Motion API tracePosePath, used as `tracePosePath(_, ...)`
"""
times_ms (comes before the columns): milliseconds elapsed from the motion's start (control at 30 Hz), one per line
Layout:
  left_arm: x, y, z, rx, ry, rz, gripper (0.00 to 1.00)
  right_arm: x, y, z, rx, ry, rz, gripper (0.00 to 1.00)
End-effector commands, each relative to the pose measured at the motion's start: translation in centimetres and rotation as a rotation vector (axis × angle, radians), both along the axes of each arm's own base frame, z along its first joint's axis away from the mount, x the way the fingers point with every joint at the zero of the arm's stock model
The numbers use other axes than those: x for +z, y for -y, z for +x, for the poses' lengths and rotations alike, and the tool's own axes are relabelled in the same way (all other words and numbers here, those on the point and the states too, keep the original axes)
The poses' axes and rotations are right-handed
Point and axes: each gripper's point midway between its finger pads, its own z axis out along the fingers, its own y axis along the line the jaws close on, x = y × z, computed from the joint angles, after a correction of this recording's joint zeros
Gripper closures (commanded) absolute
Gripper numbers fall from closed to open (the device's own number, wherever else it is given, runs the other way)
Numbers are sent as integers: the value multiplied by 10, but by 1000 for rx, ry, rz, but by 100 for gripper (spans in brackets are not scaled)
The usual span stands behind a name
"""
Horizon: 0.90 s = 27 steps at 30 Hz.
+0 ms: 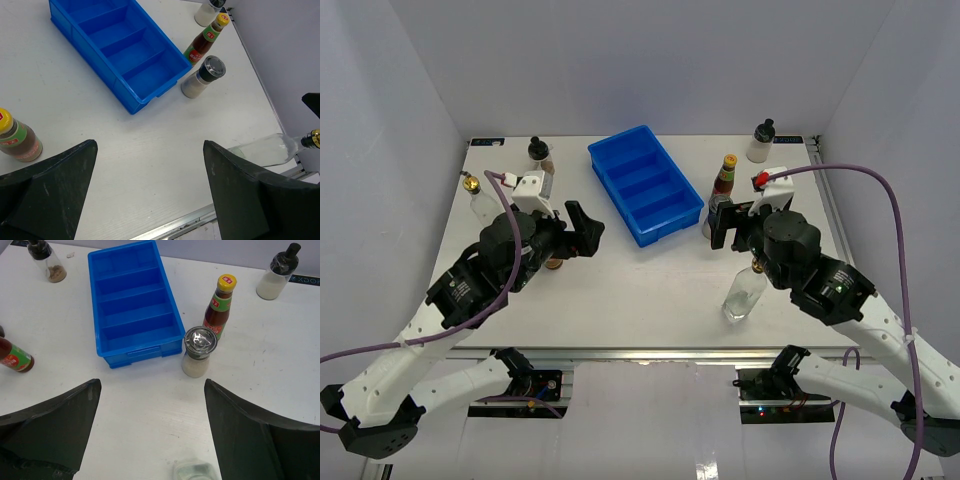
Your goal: Organize the condiment bottles
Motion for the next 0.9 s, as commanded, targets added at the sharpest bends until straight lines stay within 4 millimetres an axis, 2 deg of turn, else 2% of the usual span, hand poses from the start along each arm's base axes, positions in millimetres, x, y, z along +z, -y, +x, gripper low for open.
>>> tracePosePath(0, 7, 2, 0, -11, 12, -7, 2, 29, 2, -4, 12, 62, 82, 10)
tracePosePath(233, 6, 3, 1, -15, 12, -2, 2, 35, 3, -5, 18, 69, 64, 10)
tracePosePath(433, -3, -1, 1, -5, -12, 48, 2, 26, 26, -7, -99, 6, 37, 10)
tracePosePath(633, -5, -2, -3, -18, -7, 35, 2, 30, 34, -23, -74, -19, 89, 7)
tracePosePath(733, -6, -2, -6, -25, -11, 32, 2, 21, 40, -28, -82, -52, 71, 7)
tracePosePath(867, -5, -7, -9, -18, -8, 29, 2, 10, 38, -39, -19, -72, 70, 6)
